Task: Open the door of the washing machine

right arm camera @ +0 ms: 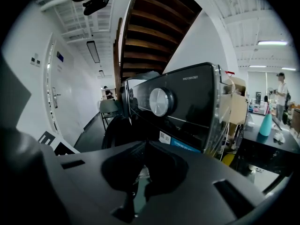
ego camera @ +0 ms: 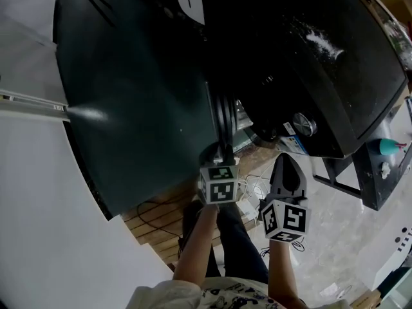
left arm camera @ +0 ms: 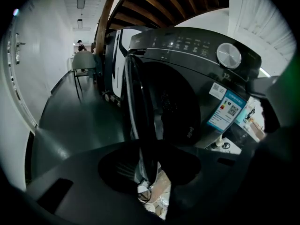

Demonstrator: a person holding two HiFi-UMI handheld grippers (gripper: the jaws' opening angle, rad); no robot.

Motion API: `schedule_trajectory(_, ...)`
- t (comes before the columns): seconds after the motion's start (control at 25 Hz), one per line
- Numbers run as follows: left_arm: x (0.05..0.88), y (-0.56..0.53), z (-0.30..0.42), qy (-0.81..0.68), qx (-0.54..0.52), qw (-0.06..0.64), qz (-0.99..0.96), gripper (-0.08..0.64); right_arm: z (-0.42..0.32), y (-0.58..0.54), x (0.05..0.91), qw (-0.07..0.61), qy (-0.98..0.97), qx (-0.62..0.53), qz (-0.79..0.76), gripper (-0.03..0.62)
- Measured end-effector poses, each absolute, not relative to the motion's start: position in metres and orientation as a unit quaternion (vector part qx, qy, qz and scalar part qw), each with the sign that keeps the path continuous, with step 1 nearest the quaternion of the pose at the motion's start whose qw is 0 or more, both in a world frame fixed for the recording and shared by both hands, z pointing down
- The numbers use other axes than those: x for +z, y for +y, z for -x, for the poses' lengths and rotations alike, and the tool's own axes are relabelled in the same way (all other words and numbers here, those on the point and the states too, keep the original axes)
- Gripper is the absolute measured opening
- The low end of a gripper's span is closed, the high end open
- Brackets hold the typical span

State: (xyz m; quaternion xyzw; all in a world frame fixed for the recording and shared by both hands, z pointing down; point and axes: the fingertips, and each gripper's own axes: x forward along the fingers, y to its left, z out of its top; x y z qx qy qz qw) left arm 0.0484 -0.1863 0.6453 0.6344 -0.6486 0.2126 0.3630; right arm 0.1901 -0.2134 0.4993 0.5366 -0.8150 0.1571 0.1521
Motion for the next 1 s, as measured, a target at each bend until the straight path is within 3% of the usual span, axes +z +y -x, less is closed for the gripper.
schedule_trajectory(1.0,0.651,-0.136,0.087,-0.729,0.210,0.353,-0.547,0.091,-0.084,-0.202,0.497,0.160,-0.878,0.141,-0.428,0.018)
